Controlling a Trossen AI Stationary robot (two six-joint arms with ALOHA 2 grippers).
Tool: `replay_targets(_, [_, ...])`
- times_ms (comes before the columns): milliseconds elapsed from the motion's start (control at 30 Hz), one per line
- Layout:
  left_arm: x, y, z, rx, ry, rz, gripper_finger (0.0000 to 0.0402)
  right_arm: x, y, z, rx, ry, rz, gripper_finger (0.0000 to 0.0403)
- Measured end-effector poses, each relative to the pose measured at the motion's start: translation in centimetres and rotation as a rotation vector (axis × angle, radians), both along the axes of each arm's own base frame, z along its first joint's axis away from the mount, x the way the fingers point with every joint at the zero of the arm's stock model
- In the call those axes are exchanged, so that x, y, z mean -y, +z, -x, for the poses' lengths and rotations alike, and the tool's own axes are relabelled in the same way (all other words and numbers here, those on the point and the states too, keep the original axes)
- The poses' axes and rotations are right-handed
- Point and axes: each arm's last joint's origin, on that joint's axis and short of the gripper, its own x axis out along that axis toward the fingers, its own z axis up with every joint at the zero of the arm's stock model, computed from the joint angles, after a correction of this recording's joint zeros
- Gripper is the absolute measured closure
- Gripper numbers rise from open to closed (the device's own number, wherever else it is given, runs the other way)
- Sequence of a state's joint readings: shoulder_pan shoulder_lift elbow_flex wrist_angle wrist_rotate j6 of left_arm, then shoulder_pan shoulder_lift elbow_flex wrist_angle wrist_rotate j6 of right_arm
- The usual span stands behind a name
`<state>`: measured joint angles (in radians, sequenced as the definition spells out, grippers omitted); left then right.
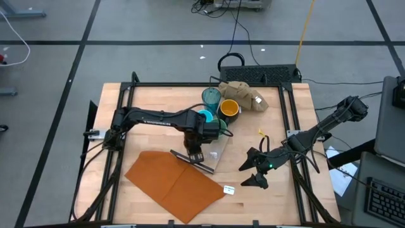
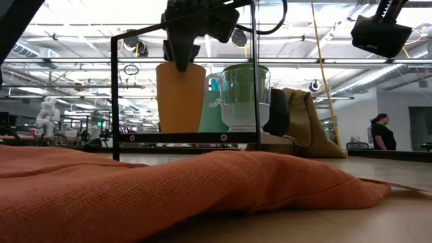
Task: Stack small to large cups/mugs on shelf
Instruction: Put the orange cup on the shelf, then return to Home Position
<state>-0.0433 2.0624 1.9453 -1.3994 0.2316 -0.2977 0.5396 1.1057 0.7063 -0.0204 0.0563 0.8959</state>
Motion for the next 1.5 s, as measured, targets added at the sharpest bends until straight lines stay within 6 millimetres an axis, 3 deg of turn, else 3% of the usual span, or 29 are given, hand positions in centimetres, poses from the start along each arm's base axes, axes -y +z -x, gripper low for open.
replay_targets(200, [-0.2,0.3,0.1,-0.010,0.028,-0.019,0.0240,0.0,0.0,0.0,-0.001,0.000,0.000,0.0003])
replay_targets(433, [-1.2,2.9,-0.5,0.096,0.046,-0.048,0.0204,0.1,-0.3,0.1,-0.026,0.001,0.019,0.0003])
replay_targets(633, [-2.4,7.7,-0.2,0.230,0.084,-0.045,0.0193,1.4,-1.7,0.5,-0.178,-0.039,0.117,0.0003])
replay_targets(767, [-2.3,12.8,1.3,0.438,0.137,-0.069,0.0194,2.0,-1.8,0.3,-0.198,-0.074,0.099,0.0003])
replay_targets(900, [-1.8,18.6,5.5,0.717,0.173,-0.157,0.0194,2.0,0.0,-0.5,0.026,-0.010,0.140,0.0003])
replay_targets(967, [-1.1,21.5,8.3,0.853,0.138,-0.260,0.0194,2.6,1.1,-0.8,0.134,-0.061,0.156,0.0003])
replay_targets(1067, [-0.9,24.6,12.7,0.969,0.234,-0.391,0.0194,4.1,2.4,-1.0,0.259,-0.135,0.242,0.0003])
replay_targets(1167, [-1.0,25.9,16.7,0.964,0.324,-0.547,0.0194,5.7,3.9,-0.5,0.359,-0.211,0.323,0.0003])
replay_targets(1300, [-1.0,26.1,20.6,0.890,0.369,-0.635,0.0194,7.6,4.8,0.3,0.374,-0.349,0.389,0.0003])
replay_targets(1400, [-1.1,26.2,22.1,0.897,0.552,-0.497,0.0194,8.6,5.5,1.0,0.381,-0.473,0.304,0.0003])
replay_targets(1433, [-0.8,26.4,22.1,0.913,0.548,-0.474,0.0194,8.9,5.7,1.2,0.392,-0.514,0.300,0.0003])
replay_targets(1500, [0.4,26.4,22.3,0.914,0.330,-0.463,0.0195,9.2,6.2,1.7,0.423,-0.559,0.354,0.0003])
